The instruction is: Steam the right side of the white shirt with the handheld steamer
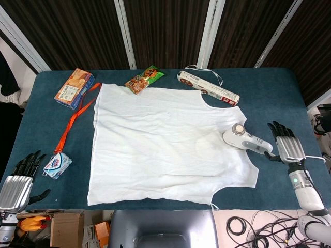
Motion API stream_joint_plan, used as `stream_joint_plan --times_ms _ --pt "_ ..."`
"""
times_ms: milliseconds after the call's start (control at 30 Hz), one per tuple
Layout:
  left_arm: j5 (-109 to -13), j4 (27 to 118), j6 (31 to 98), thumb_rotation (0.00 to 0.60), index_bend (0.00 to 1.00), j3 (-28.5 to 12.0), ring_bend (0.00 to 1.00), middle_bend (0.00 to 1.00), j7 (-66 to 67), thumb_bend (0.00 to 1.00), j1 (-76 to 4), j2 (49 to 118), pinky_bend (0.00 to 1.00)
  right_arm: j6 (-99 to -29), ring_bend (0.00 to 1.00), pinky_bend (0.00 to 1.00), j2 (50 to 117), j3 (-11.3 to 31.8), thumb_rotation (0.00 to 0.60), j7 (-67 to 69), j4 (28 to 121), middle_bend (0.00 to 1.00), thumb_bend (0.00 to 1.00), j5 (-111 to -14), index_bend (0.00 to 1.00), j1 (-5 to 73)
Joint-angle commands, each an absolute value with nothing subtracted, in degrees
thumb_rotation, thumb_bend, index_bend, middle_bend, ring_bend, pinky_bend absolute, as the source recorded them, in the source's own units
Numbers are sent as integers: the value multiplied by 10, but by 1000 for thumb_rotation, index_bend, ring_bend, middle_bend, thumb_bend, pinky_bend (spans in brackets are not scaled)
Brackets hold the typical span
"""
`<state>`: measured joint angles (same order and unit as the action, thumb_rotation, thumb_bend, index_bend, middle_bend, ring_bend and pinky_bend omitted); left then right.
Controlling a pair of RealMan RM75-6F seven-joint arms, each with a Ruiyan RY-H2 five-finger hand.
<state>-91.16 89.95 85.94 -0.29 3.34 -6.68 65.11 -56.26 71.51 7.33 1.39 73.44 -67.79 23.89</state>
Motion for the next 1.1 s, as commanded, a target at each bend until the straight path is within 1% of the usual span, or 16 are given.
stream_joint_plan --times_ms 33,200,367,500,633,767,1100 --pt "-913 899 861 600 2 -3 50 26 31 0 -67 651 153 -560 0 101 714 74 600 20 735 0 211 -678 0 238" --pt "-911 899 862 600 2 -4 50 27 28 0 -66 649 153 -539 0 105 711 79 600 60 737 0 211 -679 0 241" --pt "-912 899 864 600 2 -3 50 26 26 0 -65 648 153 -490 0 151 701 91 600 165 742 2 211 -685 0 249" --pt "-911 899 862 600 3 -3 50 26 27 0 -65 648 153 -453 0 214 696 97 600 254 739 43 211 -700 8 255" --pt "-913 899 862 600 2 -1 50 26 29 0 -64 649 153 -419 6 222 692 94 600 343 727 70 211 -727 35 261" --pt "-913 899 862 600 3 -2 50 27 31 0 -64 650 153 -409 17 222 695 89 600 403 711 76 211 -755 53 265" --pt "-915 899 862 600 2 -1 50 27 30 0 -64 650 153 -390 34 243 702 70 600 489 683 94 211 -794 72 275"
